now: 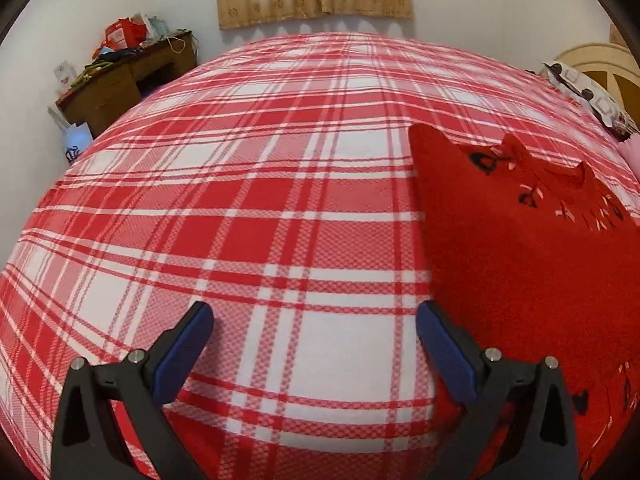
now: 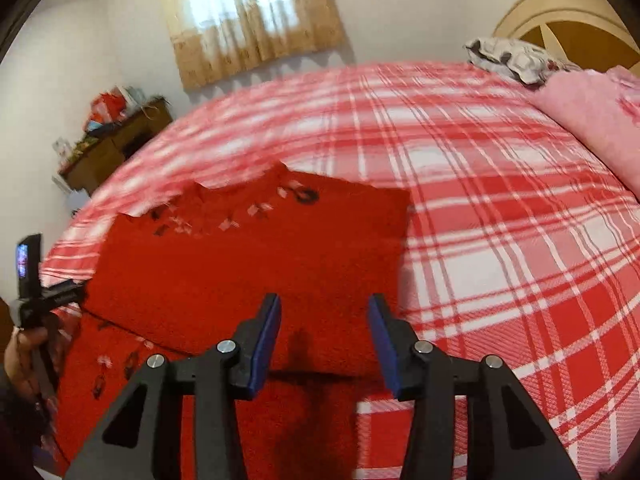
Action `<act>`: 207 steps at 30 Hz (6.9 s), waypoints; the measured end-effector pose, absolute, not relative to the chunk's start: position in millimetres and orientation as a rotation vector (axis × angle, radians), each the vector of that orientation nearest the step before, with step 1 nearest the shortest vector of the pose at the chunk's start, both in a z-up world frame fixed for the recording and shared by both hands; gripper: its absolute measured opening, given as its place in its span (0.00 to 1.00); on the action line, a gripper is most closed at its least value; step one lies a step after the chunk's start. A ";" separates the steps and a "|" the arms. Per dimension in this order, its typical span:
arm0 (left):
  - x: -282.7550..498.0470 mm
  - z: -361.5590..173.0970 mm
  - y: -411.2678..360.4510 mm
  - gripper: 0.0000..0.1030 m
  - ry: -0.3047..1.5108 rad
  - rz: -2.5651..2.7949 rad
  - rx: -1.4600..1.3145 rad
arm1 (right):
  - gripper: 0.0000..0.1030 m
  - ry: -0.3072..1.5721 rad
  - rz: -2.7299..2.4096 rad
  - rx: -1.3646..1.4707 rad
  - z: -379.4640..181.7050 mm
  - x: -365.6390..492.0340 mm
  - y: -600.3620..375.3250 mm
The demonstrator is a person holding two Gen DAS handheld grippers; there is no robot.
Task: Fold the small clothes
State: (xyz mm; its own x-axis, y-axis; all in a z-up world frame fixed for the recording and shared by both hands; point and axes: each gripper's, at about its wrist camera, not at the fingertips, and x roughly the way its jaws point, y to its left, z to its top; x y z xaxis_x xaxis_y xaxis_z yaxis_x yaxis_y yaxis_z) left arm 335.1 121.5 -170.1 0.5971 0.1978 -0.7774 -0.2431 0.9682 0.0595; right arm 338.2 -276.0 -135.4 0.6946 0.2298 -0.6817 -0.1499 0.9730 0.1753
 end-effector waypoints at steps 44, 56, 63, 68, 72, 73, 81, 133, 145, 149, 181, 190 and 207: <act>233.9 -141.2 78.5 1.00 0.779 0.139 -0.033 | 0.57 0.818 0.132 0.056 -134.9 272.9 -257.5; 212.1 -138.4 73.9 1.00 0.780 0.098 -0.036 | 0.57 0.837 0.131 0.046 -135.2 244.2 -253.8; 190.5 -136.6 69.8 1.00 0.779 0.070 -0.029 | 0.57 0.864 0.127 0.066 -141.5 226.7 -253.6; 177.8 -137.3 67.3 1.00 0.790 0.048 -0.024 | 0.57 0.882 0.114 0.083 -144.8 211.0 -255.0; 163.4 -137.1 69.0 1.00 0.797 0.029 -0.033 | 0.57 0.896 0.108 0.082 -147.1 194.4 -256.1; 160.4 -137.4 69.1 1.00 0.800 0.027 -0.030 | 0.57 0.896 0.107 0.079 -147.8 189.1 -256.2; 132.4 -136.5 66.8 0.96 0.814 -0.016 -0.006 | 0.58 0.904 0.092 0.038 -156.2 166.9 -253.4; 57.7 -154.4 71.0 0.08 0.980 -0.293 -0.221 | 0.39 1.075 0.261 0.163 -170.2 63.6 -286.7; 65.3 -171.9 82.5 0.08 1.027 -0.295 -0.313 | 0.07 1.050 0.336 0.191 -172.7 58.3 -288.6; 63.6 -167.3 81.7 0.08 1.003 -0.311 -0.312 | 0.07 1.030 0.326 0.214 -169.3 59.8 -292.7; 86.3 -113.1 97.4 0.08 0.843 -0.415 -0.419 | 0.06 0.639 0.404 0.362 -68.0 59.4 -311.2; 127.5 -69.8 98.5 0.08 0.734 -0.438 -0.429 | 0.06 0.526 0.360 0.364 -28.4 100.7 -314.6; 226.7 -41.1 100.2 0.08 0.678 -0.434 -0.474 | 0.06 0.483 0.288 0.327 7.1 220.4 -306.7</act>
State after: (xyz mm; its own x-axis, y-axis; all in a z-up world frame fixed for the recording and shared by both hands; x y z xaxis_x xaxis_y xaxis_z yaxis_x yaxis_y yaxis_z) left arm 226.7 100.2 -41.1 0.6986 -0.5233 -0.4880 0.2246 0.8079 -0.5449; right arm 220.4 -306.7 7.1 0.8472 0.3442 -0.4046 -0.1919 0.9085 0.3712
